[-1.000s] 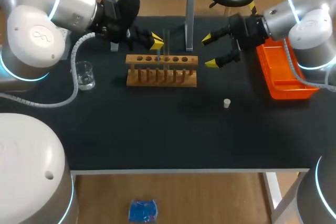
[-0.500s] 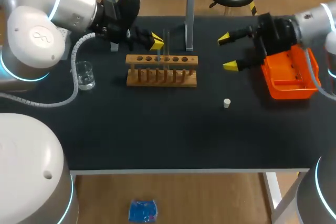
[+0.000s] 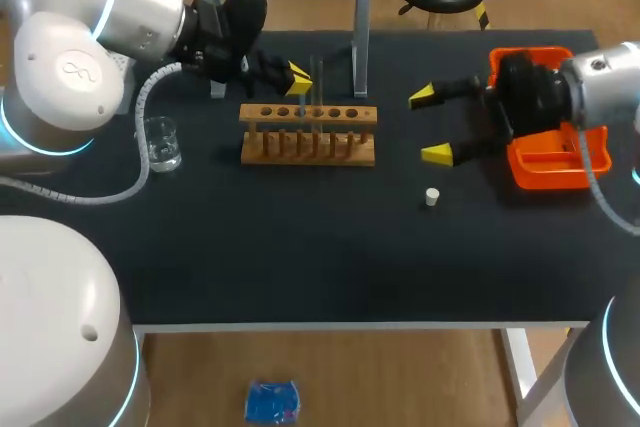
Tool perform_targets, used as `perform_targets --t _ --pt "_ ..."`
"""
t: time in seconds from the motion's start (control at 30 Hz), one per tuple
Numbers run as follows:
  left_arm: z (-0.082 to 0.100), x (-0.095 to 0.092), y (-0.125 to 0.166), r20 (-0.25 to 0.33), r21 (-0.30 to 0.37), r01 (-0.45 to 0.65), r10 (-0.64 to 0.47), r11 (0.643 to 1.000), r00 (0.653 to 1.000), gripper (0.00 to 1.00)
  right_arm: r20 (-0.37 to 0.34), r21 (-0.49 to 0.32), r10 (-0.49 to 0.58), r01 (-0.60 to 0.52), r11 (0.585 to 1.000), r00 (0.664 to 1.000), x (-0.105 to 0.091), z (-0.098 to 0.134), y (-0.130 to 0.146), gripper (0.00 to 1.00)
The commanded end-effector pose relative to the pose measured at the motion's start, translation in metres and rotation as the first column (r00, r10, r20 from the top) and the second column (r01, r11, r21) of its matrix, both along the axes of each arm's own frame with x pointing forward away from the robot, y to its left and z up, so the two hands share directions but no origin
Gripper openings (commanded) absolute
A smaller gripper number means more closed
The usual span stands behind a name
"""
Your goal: Invert the test tube, pick up the pipette, mount the tip to pipette, aspirate from beaker and dispense into the tube, eject the tip, return the pipette, and cap with the stopper.
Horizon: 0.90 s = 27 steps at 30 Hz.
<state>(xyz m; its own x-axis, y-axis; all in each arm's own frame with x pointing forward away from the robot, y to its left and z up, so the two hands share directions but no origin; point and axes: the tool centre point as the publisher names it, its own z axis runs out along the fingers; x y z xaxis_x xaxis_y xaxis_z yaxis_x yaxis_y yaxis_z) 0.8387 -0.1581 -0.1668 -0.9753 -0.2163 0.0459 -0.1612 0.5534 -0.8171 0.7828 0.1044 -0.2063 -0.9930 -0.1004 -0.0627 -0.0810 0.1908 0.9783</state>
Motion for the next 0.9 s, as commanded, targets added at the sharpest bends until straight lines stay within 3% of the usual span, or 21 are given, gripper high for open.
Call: perform_targets --t 0.03,0.47,0.9 --pt "0.001 0.000 0.000 -0.002 0.002 0.002 -0.002 1.000 1.000 0.00 -0.015 0.015 0.016 -0.016 1.000 1.000 0.004 -0.004 0.028 1.00" --pt "0.001 0.000 0.000 -0.002 0.002 0.002 -0.002 1.000 1.000 0.00 -0.057 0.124 0.016 -0.009 0.992 0.998 0.010 -0.003 0.083 1.00" --pt "0.001 0.000 0.000 -0.002 0.002 0.002 -0.002 1.000 1.000 0.00 -0.079 0.150 0.003 0.009 0.989 0.997 0.023 0.002 0.124 1.00"
